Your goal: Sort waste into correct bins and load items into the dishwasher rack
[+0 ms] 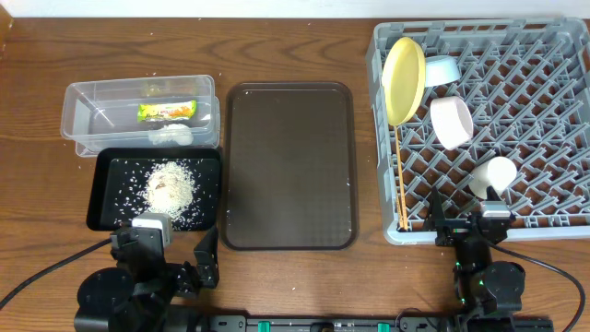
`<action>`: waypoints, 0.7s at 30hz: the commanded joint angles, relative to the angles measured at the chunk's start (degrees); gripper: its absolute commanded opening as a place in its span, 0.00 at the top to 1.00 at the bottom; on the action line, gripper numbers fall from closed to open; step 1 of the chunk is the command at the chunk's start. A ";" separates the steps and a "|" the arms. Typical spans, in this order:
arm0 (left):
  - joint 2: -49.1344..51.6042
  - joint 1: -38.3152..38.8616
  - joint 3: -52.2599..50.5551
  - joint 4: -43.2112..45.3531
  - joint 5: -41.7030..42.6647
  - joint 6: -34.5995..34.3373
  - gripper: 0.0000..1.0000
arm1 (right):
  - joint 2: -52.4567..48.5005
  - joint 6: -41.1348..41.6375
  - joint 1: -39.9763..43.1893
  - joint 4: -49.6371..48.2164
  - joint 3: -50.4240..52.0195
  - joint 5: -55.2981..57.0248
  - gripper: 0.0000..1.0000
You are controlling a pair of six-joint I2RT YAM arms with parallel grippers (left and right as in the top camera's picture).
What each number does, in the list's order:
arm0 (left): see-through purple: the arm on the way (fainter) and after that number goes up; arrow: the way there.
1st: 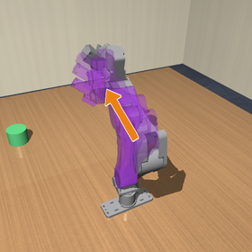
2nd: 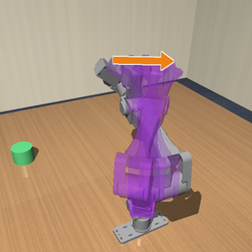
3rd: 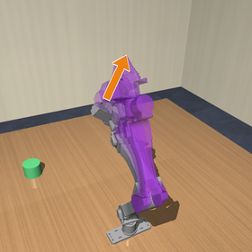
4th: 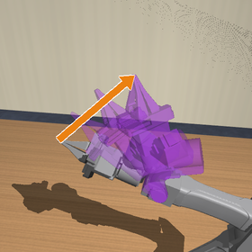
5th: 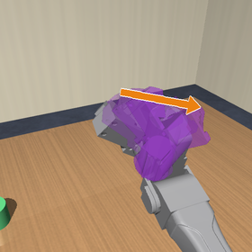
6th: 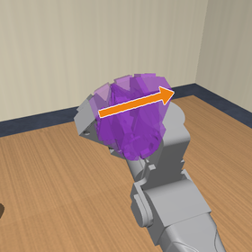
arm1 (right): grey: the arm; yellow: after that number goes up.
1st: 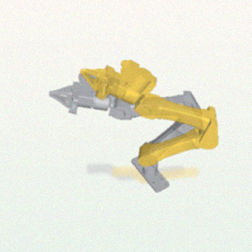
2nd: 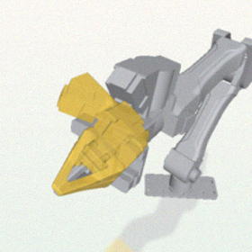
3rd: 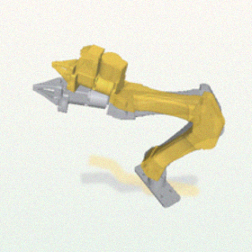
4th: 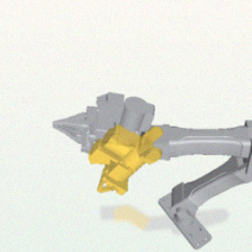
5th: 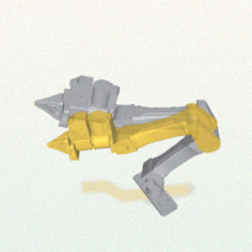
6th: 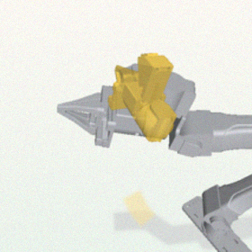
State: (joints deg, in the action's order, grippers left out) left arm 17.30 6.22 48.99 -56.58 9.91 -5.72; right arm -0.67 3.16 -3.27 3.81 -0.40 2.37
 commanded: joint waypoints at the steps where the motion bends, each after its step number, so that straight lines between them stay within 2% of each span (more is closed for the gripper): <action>1: -0.20 -0.02 -0.13 0.09 -0.48 0.76 0.01 | 0.33 -0.66 0.72 0.22 0.09 0.59 0.01; 15: -0.42 -0.04 -0.44 -1.51 -1.33 0.81 0.01 | 0.28 -0.66 0.72 0.22 0.09 0.59 0.01; 21: -6.36 -2.21 -8.24 1.70 -2.49 0.81 0.01 | 0.28 -0.66 0.72 0.22 0.09 0.59 0.01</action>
State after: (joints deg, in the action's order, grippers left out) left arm 14.41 5.08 45.06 -56.03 8.71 -5.72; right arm -0.67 3.14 -3.27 3.81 -0.40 2.39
